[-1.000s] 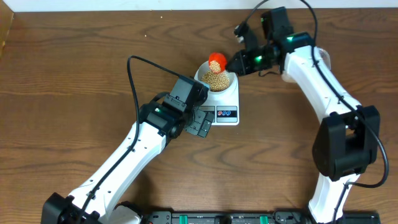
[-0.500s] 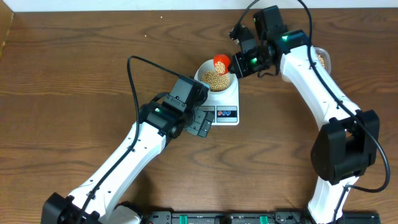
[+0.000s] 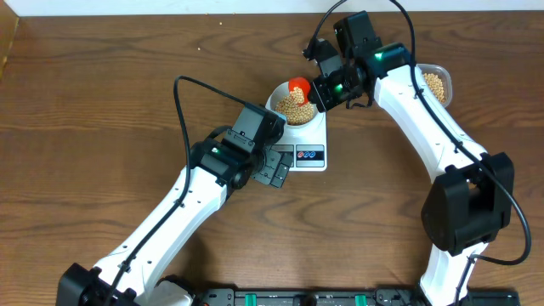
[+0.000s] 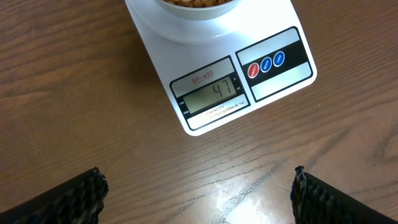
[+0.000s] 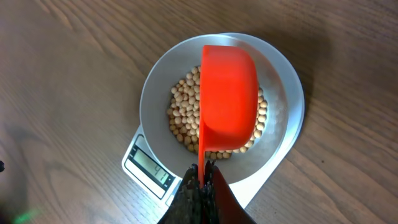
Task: Scoop item into bowl and weigh 50g on scale
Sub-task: 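Tilt the scoop to pour soybeans into the grey bowl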
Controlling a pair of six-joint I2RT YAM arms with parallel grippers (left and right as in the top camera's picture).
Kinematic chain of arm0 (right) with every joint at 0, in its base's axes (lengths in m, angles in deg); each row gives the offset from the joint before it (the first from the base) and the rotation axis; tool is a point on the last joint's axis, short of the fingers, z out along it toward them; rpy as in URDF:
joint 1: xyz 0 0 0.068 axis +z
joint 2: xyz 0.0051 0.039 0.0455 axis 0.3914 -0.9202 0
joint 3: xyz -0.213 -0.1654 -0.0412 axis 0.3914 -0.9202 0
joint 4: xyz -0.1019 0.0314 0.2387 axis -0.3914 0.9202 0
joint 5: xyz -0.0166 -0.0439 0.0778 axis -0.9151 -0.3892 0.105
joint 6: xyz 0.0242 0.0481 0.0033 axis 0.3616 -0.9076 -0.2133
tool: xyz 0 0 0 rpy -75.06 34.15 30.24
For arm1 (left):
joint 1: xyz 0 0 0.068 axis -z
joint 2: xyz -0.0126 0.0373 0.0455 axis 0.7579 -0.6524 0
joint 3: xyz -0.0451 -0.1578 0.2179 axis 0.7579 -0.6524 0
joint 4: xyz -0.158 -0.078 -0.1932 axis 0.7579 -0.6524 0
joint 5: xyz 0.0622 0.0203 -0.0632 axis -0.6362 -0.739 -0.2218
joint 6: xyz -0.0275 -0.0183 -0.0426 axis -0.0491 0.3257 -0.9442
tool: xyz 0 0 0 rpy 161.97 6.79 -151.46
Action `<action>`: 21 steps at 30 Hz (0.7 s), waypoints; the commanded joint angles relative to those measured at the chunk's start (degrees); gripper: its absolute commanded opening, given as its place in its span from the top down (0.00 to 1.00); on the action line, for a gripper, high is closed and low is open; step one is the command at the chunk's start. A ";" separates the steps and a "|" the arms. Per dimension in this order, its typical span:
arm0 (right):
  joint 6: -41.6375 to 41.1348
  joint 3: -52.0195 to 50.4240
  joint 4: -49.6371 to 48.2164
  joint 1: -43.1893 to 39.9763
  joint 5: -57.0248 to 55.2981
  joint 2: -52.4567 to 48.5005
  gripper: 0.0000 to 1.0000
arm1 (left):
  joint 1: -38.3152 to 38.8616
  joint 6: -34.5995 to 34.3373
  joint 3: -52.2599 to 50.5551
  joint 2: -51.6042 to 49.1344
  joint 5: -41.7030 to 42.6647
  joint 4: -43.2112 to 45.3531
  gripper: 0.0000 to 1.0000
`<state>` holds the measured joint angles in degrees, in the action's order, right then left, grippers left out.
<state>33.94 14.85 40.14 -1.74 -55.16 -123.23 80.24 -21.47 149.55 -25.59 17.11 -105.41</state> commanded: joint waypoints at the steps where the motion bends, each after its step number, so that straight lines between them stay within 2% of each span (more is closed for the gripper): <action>1: 0.87 1.42 0.26 0.17 -0.02 1.99 0.98 | -0.15 -0.28 -0.35 -0.46 -0.13 -0.17 0.04; 21: 2.56 1.42 0.44 0.17 -0.07 1.99 0.99 | -0.15 -0.28 -0.35 -0.46 -0.13 -0.17 0.04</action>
<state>34.60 14.85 40.49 -1.74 -55.20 -123.23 80.24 -21.47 149.55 -25.59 17.11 -105.41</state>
